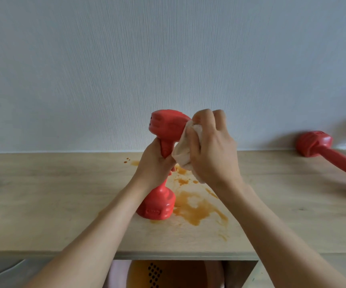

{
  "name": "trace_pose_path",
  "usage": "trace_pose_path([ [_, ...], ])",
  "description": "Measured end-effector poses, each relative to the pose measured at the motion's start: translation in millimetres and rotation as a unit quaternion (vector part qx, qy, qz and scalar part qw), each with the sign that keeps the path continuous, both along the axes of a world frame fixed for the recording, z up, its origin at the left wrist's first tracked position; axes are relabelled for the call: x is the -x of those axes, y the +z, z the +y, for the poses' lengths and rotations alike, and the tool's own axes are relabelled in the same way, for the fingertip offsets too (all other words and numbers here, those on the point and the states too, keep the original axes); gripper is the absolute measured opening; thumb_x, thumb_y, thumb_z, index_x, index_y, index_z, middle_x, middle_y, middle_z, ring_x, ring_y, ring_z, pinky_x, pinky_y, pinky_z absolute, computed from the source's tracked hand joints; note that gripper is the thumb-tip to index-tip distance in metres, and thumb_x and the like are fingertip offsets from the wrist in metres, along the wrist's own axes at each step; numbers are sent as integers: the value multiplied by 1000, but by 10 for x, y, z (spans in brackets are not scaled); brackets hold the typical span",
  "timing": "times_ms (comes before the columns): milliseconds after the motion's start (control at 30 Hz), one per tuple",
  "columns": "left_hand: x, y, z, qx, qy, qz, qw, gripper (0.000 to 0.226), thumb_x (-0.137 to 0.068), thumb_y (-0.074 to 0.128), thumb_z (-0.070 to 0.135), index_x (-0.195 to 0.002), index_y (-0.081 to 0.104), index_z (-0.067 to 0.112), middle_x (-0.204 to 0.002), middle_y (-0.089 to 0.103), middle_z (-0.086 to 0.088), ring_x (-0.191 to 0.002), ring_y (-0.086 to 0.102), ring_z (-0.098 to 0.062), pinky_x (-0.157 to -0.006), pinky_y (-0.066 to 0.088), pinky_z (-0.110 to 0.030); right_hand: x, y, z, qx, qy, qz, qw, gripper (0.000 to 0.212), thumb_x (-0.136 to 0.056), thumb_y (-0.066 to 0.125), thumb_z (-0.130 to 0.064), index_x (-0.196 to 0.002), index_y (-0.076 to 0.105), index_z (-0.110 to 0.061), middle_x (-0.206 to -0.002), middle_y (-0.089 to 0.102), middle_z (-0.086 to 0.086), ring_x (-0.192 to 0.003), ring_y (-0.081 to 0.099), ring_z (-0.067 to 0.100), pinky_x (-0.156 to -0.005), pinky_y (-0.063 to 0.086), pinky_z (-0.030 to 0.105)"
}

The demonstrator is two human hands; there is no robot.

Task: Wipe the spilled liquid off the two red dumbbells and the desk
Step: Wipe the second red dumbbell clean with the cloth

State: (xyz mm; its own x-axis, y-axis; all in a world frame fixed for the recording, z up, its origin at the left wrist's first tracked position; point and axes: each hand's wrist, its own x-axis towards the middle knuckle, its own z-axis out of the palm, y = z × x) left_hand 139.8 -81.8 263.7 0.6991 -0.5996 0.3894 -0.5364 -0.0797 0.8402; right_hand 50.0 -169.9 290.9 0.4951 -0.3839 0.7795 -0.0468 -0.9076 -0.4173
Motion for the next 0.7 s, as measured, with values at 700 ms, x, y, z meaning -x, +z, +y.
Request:
trace_pose_path([
  [700, -29, 0, 56, -19, -155, -4, 988, 31, -78, 56, 0, -50, 52, 13, -40, 52, 1, -39, 49, -11, -50, 44, -18, -123, -163, -362, -275, 193, -8, 942, 13, -88, 48, -22, -81, 46, -11, -73, 53, 6, -64, 58, 36, -57, 51, 49],
])
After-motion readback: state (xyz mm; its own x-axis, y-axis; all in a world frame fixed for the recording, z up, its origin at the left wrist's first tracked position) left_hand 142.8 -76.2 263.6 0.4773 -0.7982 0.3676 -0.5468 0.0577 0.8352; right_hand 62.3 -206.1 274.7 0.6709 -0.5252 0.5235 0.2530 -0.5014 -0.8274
